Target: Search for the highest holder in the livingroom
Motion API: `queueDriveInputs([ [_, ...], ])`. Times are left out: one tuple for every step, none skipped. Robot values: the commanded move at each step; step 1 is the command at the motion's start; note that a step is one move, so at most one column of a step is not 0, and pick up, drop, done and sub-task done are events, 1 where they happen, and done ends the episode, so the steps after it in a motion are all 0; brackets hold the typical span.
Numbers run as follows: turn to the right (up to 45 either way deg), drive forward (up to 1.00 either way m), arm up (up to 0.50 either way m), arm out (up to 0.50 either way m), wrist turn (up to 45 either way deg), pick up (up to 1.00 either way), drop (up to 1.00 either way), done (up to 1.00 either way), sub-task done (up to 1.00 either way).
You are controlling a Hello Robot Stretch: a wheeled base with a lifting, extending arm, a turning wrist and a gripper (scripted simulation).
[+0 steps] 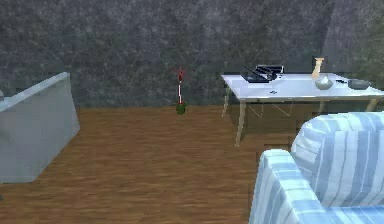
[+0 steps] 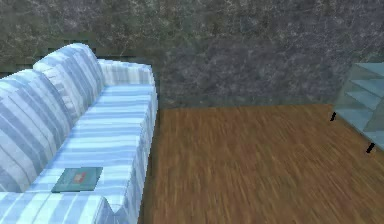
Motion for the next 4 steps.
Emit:
queueDriveInputs([
  [0.0, 1.00, 0.00, 0.00, 0.0, 0.00, 0.00, 0.00, 0.00],
  [0.0, 0.40, 0.00, 0.00, 0.0, 0.00, 0.00, 0.00, 0.00],
  [45.0, 0.00, 0.00, 0.00, 0.0, 0.00, 0.00, 0.00, 0.00],
  [30.0, 0.00, 0.00, 0.00, 0.0, 0.00, 0.00, 0.00, 0.00],
])
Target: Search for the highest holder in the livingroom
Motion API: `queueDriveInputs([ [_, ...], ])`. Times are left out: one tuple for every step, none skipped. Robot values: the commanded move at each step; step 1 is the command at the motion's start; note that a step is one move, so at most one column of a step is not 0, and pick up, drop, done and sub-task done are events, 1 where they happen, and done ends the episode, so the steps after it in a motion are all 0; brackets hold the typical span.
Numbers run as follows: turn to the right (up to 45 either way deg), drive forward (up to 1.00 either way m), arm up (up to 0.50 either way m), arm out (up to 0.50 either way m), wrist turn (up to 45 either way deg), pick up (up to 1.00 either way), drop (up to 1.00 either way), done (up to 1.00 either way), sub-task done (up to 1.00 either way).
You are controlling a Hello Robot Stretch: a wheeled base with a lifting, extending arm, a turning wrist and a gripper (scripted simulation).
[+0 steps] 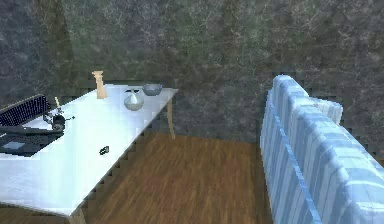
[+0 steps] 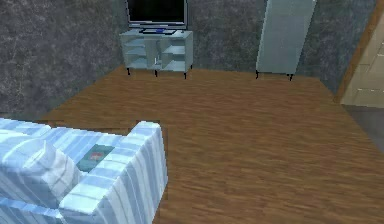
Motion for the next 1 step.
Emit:
queueDriveInputs([
  [3.0, 0.00, 0.00, 0.00, 0.0, 0.00, 0.00, 0.00, 0.00],
])
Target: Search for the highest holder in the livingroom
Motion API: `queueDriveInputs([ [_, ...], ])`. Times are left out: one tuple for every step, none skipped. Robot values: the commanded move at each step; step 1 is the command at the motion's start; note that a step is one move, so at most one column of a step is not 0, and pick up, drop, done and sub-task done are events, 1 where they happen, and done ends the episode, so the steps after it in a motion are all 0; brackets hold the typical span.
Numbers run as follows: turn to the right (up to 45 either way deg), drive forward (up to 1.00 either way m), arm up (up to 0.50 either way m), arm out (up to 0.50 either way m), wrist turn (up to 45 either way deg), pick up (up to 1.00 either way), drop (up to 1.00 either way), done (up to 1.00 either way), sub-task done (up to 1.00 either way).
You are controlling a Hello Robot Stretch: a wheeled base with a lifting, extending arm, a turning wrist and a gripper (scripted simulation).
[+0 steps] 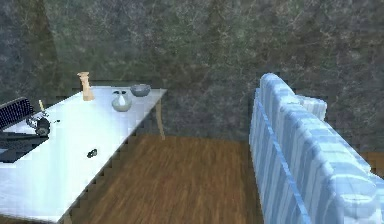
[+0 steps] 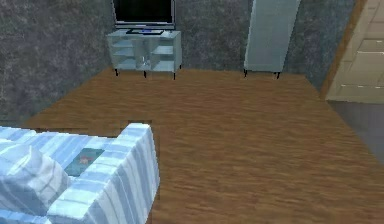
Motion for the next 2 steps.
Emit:
queueDriveInputs([
  [0.0, 0.30, 0.00, 0.00, 0.0, 0.00, 0.00, 0.00, 0.00],
  [0.0, 1.00, 0.00, 0.00, 0.0, 0.00, 0.00, 0.00, 0.00],
])
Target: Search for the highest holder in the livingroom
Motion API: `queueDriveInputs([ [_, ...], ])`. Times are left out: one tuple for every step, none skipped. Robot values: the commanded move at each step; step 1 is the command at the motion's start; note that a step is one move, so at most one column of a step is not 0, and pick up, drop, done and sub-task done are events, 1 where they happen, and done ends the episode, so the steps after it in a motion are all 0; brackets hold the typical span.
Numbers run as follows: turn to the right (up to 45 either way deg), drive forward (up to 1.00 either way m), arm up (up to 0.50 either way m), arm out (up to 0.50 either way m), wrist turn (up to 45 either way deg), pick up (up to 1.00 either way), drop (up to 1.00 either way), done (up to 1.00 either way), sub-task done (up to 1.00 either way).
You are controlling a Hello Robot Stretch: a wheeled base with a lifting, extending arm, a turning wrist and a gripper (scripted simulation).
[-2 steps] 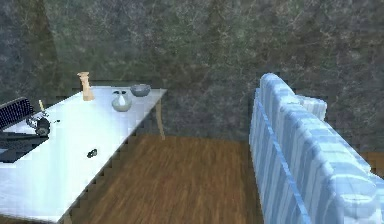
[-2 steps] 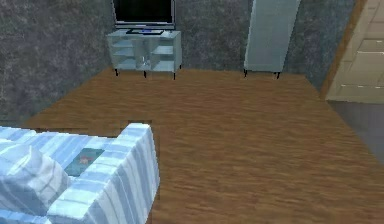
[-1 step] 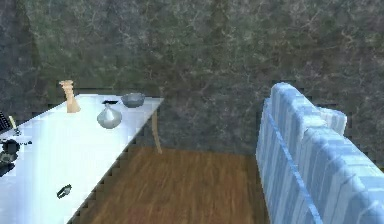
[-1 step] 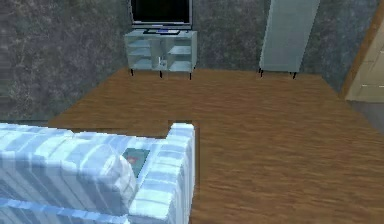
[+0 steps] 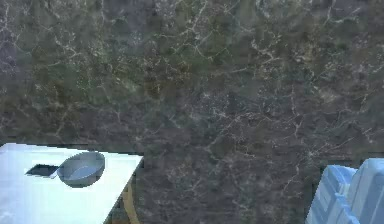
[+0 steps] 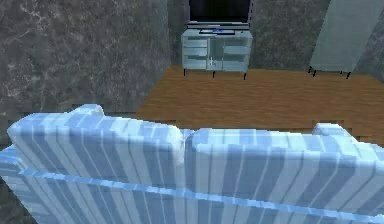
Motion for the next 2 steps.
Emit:
queueDriveInputs([
  [0.0, 0.20, 0.00, 0.00, 0.0, 0.00, 0.00, 0.00, 0.00],
  [-45.0, 0.00, 0.00, 0.00, 0.0, 0.00, 0.00, 0.00, 0.00],
])
